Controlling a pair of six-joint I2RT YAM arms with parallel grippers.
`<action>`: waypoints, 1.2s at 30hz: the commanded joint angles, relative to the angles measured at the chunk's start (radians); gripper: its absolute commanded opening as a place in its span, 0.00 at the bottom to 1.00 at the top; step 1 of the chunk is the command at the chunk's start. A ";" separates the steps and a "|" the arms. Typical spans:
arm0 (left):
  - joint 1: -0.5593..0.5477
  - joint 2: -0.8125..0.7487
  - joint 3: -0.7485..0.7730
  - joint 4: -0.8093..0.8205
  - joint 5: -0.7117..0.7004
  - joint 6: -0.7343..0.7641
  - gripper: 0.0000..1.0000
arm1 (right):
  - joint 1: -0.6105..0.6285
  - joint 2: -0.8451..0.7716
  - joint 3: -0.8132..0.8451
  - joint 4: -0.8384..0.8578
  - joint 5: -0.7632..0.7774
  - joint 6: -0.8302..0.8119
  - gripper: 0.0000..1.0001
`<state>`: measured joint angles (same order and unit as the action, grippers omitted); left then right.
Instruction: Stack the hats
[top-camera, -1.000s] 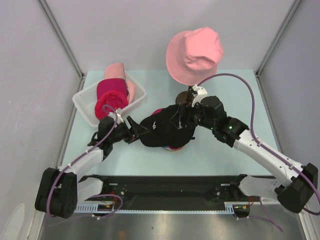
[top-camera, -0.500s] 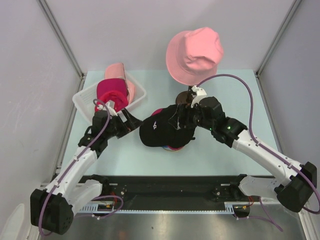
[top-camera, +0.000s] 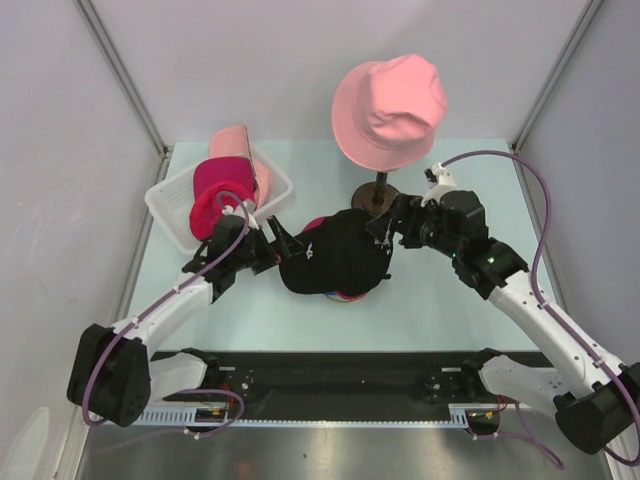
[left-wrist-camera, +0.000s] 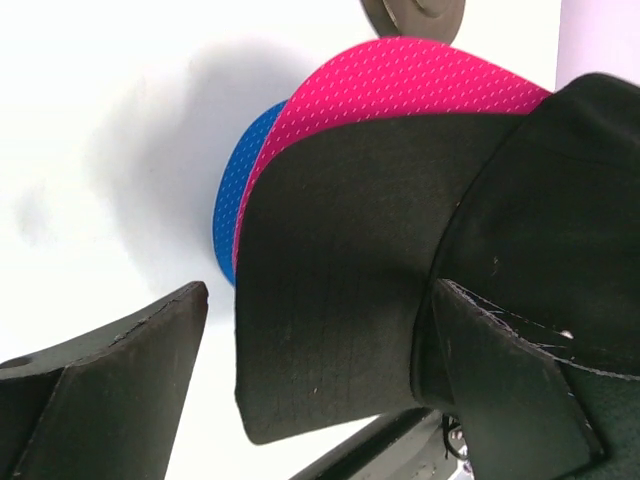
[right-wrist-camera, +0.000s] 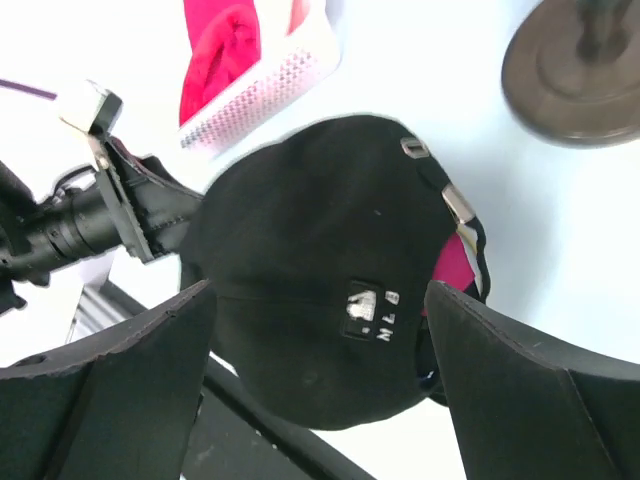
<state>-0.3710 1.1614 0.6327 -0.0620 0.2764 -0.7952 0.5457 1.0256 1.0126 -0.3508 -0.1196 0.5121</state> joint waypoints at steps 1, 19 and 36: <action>-0.008 0.026 0.033 0.102 0.023 -0.018 0.99 | -0.039 0.037 -0.098 0.099 -0.156 0.078 0.89; -0.020 0.015 0.315 -0.250 -0.207 0.146 1.00 | -0.085 0.038 -0.154 0.064 -0.184 0.108 0.88; 0.147 0.291 0.643 -0.414 -0.623 0.530 1.00 | -0.164 -0.160 -0.105 -0.085 -0.031 0.025 0.89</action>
<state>-0.2497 1.3457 1.2308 -0.4618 -0.2543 -0.3721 0.4080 0.8806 0.8593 -0.4217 -0.1978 0.5640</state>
